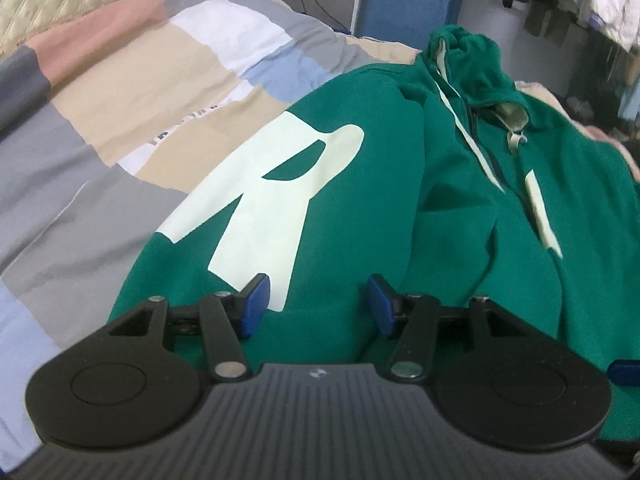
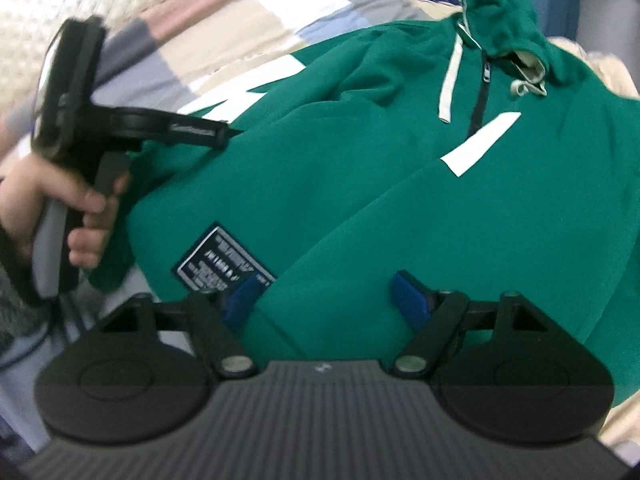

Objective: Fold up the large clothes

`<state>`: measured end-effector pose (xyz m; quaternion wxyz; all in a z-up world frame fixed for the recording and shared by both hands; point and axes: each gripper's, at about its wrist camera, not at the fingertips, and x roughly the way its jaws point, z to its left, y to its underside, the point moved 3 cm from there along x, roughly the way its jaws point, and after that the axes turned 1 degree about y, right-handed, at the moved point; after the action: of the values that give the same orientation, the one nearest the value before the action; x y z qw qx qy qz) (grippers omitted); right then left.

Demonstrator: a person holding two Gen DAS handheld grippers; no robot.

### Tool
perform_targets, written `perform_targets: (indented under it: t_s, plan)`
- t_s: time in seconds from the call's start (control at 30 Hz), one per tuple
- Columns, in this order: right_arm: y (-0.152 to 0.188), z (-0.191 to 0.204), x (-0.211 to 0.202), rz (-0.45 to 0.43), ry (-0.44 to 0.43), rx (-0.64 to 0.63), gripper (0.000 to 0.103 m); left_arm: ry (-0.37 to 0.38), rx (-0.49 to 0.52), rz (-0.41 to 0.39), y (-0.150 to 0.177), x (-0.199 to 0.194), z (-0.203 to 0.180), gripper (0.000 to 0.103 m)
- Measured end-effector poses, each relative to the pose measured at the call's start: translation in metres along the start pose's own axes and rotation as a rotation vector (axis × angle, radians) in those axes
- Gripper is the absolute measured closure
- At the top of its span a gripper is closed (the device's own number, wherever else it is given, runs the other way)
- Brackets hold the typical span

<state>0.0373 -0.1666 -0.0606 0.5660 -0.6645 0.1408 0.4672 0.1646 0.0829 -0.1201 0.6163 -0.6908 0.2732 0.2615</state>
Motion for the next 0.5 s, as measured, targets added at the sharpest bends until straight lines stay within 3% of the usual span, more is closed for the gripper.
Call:
perform_targets:
  t_s: [0.03, 0.07, 0.13, 0.17, 0.23, 0.4, 0.5]
  plan:
    - [0.001, -0.003, -0.003, -0.006, 0.008, 0.011, 0.064, -0.005, 0.001, 0.0, 0.0, 0.0, 0.0, 0.046]
    - [0.001, -0.006, -0.007, -0.01, 0.025, 0.025, 0.079, -0.009, -0.002, 0.001, 0.0, 0.001, 0.001, 0.055]
    - [0.001, -0.021, -0.015, -0.019, 0.005, 0.086, 0.09, -0.013, -0.011, 0.007, -0.002, 0.003, 0.004, 0.073]
    - [0.0, -0.027, -0.019, -0.025, 0.0, 0.112, 0.092, -0.011, -0.017, 0.009, -0.003, 0.004, 0.006, 0.085]
    - [-0.002, -0.034, -0.031, -0.057, 0.009, 0.139, 0.096, -0.014, -0.032, -0.003, -0.006, 0.002, 0.009, 0.093]
    - [-0.024, -0.084, -0.07, -0.172, 0.061, 0.228, 0.097, -0.019, -0.148, -0.068, -0.024, -0.011, 0.038, 0.097]
    - [-0.041, -0.135, -0.096, -0.235, 0.141, 0.276, 0.097, -0.055, -0.209, -0.128, -0.041, -0.02, 0.061, 0.098]
